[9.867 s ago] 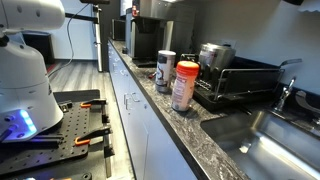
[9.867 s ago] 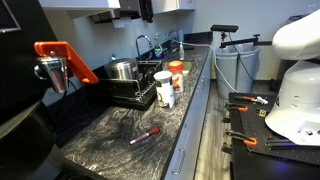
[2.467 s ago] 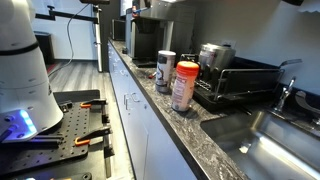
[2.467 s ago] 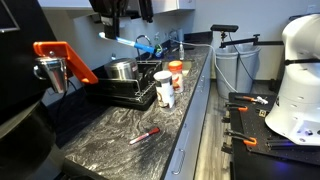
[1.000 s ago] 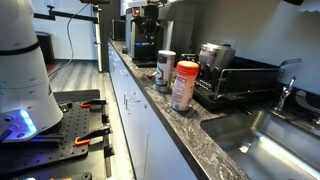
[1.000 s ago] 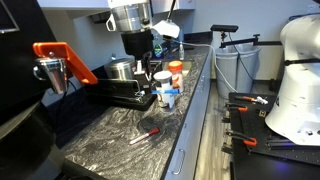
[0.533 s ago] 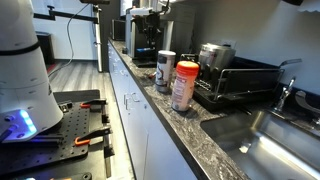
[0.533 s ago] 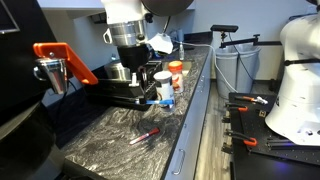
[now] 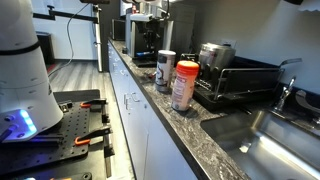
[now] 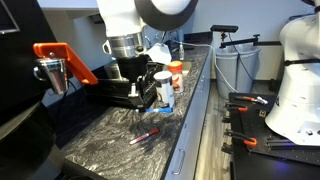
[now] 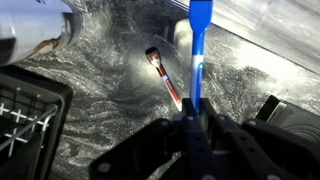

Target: Remove the blue marker from the cabinet and put it on the counter

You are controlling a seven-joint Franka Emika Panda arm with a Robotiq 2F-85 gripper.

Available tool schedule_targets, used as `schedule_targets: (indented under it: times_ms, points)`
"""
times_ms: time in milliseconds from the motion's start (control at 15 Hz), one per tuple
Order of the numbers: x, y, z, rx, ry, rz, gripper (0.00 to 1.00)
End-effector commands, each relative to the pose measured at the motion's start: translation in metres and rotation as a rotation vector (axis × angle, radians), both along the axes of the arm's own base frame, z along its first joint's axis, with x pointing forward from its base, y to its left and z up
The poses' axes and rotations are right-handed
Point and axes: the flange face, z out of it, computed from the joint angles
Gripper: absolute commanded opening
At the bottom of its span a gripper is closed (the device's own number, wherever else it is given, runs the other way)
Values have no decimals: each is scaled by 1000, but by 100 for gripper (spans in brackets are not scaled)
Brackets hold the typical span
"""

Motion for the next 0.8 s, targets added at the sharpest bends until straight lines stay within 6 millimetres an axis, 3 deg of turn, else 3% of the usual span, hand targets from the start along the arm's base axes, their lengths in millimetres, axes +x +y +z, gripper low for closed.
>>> schedule_targets:
  times_ms: [0, 333, 733]
  points:
    - [5, 17, -13, 15, -25, 19, 3]
    - [2, 38, -35, 30, -18, 31, 3]
    - [1, 45, -63, 32, -4, -29, 3]
